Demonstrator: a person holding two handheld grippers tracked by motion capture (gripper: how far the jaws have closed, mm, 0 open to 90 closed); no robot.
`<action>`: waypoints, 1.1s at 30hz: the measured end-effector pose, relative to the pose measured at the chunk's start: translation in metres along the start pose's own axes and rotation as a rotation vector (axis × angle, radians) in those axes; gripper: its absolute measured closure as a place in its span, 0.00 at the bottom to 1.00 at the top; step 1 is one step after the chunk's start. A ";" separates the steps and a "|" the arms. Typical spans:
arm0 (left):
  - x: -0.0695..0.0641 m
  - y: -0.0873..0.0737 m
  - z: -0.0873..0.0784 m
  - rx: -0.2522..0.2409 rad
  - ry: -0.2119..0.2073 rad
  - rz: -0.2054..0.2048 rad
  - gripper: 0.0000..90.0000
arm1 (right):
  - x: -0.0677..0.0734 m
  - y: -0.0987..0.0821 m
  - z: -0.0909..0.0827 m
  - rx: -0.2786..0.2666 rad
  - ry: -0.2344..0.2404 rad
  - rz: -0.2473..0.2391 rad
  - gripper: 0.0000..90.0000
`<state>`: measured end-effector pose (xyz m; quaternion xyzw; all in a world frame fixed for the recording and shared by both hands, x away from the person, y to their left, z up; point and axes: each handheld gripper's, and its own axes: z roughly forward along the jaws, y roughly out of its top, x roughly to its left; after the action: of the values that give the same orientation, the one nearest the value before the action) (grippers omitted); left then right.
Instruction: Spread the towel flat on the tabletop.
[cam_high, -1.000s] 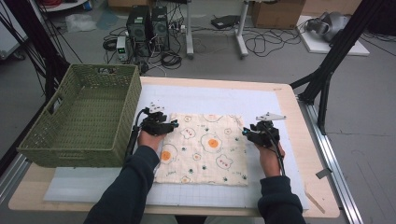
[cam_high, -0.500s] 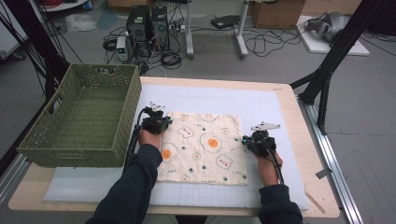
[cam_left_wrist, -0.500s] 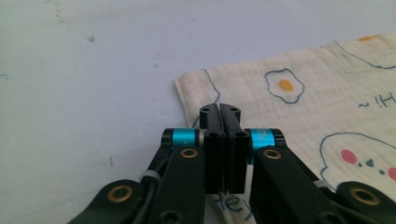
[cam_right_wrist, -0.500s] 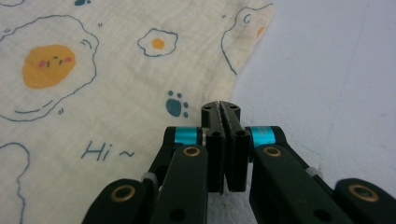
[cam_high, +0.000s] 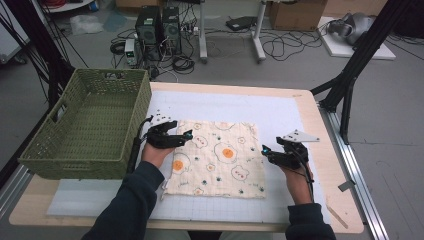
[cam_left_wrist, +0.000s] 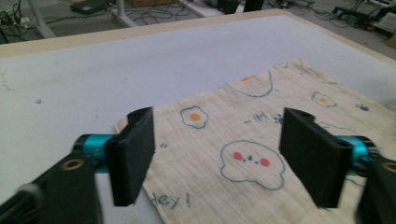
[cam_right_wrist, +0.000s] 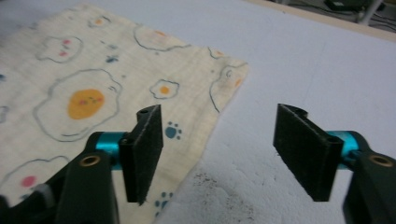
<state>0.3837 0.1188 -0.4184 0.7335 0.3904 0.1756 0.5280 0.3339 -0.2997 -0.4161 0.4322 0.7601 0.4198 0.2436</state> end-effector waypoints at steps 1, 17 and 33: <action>-0.002 0.001 -0.004 -0.018 -0.002 0.002 0.26 | -0.001 0.000 -0.004 -0.014 0.019 0.004 0.32; -0.029 -0.017 -0.054 -0.123 -0.114 0.063 0.18 | 0.004 -0.003 -0.028 -0.043 0.078 -0.087 0.12; -0.028 -0.029 -0.059 -0.114 -0.068 0.046 0.20 | 0.005 -0.004 -0.029 -0.048 0.062 -0.075 0.12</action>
<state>0.3152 0.1393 -0.4177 0.7167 0.3447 0.1846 0.5775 0.3078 -0.3089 -0.4042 0.3842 0.7725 0.4417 0.2459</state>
